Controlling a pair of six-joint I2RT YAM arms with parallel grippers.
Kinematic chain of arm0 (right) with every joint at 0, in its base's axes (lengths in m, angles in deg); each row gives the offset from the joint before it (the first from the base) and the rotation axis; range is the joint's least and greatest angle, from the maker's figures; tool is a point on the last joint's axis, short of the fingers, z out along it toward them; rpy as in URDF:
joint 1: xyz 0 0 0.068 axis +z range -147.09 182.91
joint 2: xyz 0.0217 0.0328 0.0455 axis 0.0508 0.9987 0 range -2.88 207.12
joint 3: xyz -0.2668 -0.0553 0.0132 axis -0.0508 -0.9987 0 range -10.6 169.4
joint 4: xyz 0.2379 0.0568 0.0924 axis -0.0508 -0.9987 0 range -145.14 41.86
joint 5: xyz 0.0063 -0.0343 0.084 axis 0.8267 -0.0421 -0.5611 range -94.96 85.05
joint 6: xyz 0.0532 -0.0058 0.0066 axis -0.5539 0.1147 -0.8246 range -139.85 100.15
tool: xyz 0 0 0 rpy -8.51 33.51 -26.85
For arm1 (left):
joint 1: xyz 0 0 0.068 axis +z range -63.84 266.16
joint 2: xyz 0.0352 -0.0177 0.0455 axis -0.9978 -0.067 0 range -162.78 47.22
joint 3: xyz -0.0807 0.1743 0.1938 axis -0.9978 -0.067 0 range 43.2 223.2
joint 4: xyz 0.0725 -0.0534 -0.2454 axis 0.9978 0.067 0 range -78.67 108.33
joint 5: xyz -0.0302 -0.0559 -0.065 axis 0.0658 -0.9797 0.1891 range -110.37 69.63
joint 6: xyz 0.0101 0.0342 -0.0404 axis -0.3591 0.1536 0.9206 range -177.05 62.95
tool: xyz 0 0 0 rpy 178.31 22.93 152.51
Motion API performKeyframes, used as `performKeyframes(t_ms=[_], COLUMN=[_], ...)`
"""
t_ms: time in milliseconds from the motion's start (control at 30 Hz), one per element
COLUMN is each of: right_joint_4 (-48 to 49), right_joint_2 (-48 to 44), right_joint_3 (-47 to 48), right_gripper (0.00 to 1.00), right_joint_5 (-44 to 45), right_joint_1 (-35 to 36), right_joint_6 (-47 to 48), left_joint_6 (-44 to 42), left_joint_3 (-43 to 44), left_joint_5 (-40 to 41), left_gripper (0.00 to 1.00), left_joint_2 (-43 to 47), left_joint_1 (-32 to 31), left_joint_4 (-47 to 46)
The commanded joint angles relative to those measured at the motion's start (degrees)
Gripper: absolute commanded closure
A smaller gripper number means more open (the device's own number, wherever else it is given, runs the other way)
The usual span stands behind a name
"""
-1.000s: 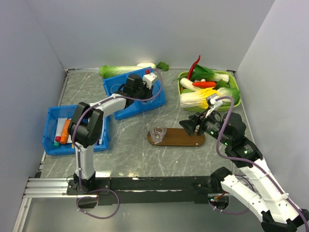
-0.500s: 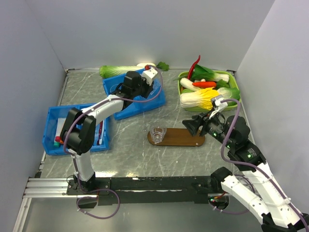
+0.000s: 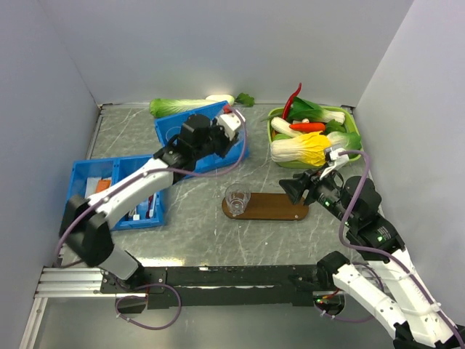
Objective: Prepare toiletry sets of a toothbrush and toothpaste on the tray
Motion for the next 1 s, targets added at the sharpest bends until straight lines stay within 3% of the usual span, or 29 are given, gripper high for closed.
performKeyframes(t_ms=[0, 267, 433, 967], right_joint_4=[0.6, -2.9, -1.3, 4.2], right_joint_2=[2.1, 6.7, 9.4, 17.9], right_joint_3=[5.7, 12.5, 15.5, 11.9], right_gripper=[0.37, 0.38, 0.39, 0.43], right_joint_5=[-0.3, 0.5, -6.6, -4.3], right_joint_1=[-0.3, -0.3, -0.2, 6.2], right_joint_6=[-1.4, -2.9, -7.4, -11.8], left_joint_6=[-1.1, 0.6, 1.0, 1.4], left_joint_3=[-1.4, -4.1, -9.1, -12.5], left_joint_5=[-2.2, -7.6, -7.5, -5.7], left_gripper=[0.99, 0.99, 0.99, 0.99], left_joint_2=[9.0, 14.9, 18.2, 19.9], left_joint_1=[-3.7, -10.6, -14.6, -20.2], left_joint_4=[5.6, 12.9, 11.2, 8.9])
